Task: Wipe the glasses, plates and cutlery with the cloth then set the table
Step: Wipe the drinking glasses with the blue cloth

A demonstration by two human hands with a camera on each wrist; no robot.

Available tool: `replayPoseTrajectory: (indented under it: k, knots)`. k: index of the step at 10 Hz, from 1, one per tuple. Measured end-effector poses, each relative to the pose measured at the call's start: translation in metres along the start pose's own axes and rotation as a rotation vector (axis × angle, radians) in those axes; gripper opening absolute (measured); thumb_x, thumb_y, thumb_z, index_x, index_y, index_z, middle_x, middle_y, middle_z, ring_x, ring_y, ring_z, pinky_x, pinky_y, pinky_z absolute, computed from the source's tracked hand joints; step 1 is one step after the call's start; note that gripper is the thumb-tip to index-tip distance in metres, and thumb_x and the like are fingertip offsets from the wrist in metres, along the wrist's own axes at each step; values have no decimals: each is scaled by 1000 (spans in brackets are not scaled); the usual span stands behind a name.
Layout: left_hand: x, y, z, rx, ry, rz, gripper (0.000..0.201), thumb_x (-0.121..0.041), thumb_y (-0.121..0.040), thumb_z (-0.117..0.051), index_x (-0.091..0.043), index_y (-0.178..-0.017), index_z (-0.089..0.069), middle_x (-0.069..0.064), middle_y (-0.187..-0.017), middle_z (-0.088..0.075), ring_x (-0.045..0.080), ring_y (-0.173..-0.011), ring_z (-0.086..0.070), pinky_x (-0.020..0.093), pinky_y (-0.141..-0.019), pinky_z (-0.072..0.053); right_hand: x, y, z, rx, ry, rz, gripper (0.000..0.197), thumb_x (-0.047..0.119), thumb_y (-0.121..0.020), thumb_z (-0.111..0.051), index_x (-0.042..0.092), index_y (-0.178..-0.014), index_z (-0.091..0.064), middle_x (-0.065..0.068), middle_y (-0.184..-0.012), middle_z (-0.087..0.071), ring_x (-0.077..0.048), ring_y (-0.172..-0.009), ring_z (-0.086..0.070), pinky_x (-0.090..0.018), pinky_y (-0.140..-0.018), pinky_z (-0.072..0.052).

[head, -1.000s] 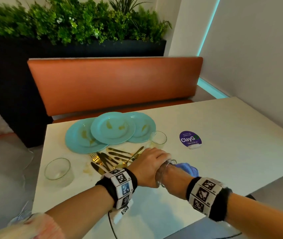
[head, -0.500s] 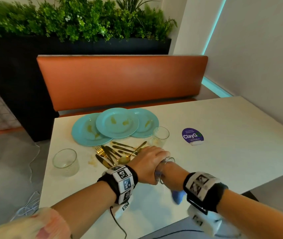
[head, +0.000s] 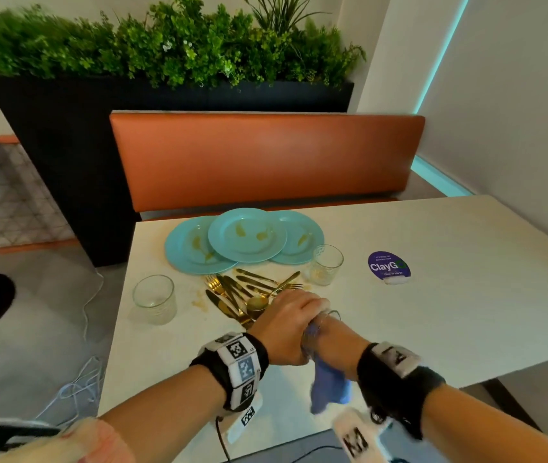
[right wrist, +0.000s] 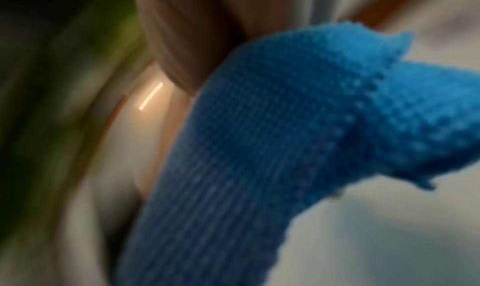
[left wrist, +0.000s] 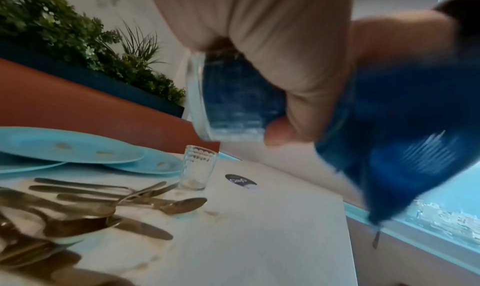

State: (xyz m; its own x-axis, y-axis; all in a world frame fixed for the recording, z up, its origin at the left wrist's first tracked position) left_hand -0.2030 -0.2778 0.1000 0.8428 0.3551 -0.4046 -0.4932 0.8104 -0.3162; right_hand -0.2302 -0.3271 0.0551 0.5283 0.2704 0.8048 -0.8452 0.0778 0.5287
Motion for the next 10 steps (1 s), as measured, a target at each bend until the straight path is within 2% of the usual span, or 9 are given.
replayPoseTrajectory:
  k: [1,3,4,5,6,7,8,9,10]
  knots:
    - [-4,12,11,-189,-20,-56,70,-24,-49,-79,-10,-112,-52,6,-105,-64,16,-100,-50,30,-91,-39,24,14,-6,55,-317,73,14,-3,-90,-47,6,-85,-56,-9,-77,-61,-21,-71,-59,-28,-63,-51]
    - [4,28,32,-261,-31,-84,56,-29,-62,-68,-11,-112,-50,8,-106,-63,17,-100,-51,33,-88,-41,31,19,-18,3,-143,197,16,-3,-92,-45,6,-84,-56,-12,-80,-59,-20,-68,-57,-23,-54,-52]
    - [7,36,23,69,59,-16,68,-21,-53,-80,-11,-115,-54,6,-110,-61,21,-102,-54,32,-87,-47,30,24,-41,13,148,206,18,-3,-92,-46,-3,-99,-63,-19,-98,-63,-20,-82,-56,-11,-66,-45]
    - [19,66,-3,439,166,184,73,-16,-51,-85,-18,-115,-52,2,-110,-58,19,-100,-55,37,-85,-53,8,31,-83,200,774,205,30,1,-93,-44,-5,-119,-57,-21,-121,-58,-31,-108,-55,-30,-89,-42]
    - [44,95,1,356,325,375,76,-12,-53,-84,-19,-121,-50,0,-112,-61,17,-98,-59,32,-81,-55,22,44,-114,236,1213,466,36,12,-76,-69,6,-112,-66,-12,-116,-64,-25,-110,-60,-32,-93,-44]
    - [86,125,10,243,446,561,79,-13,-55,-84,-22,-124,-47,-2,-112,-62,12,-93,-58,22,-72,-50,41,40,-110,14,1337,660,69,22,-24,-89,20,-92,-76,8,-97,-74,-7,-88,-71,-20,-77,-54]
    - [123,167,10,188,459,725,83,-16,-59,-83,-24,-131,-42,-4,-119,-57,13,-104,-53,21,-84,-45,64,37,-97,-194,1271,759,73,-2,-31,-80,3,-103,-71,-6,-104,-72,-17,-92,-71,-27,-75,-58]
    - [150,200,12,23,499,858,83,-14,-60,-83,-26,-130,-40,-8,-119,-51,14,-113,-50,20,-88,-40,67,23,-69,-258,946,554,67,-17,-79,-50,0,-141,-31,-10,-144,-42,-25,-131,-45,-27,-100,-42]
    - [176,224,11,-192,543,1019,84,-12,-59,-84,-24,-131,-42,-1,-127,-50,18,-117,-48,25,-95,-42,65,19,-62,-311,773,449,54,-11,-89,-43,3,-140,-34,-12,-138,-50,-27,-126,-49,-13,-89,-31]
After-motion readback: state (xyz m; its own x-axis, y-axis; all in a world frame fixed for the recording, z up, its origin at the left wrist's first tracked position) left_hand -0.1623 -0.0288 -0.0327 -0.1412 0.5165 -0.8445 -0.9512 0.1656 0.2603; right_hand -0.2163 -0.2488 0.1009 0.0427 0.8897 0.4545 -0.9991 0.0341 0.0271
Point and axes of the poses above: each hand's wrist, its own y-axis away from the middle knuckle, its own z-axis out of the back of the hand, x = y × z, the point moved 9 cm from there along -y, towards the middle knuckle
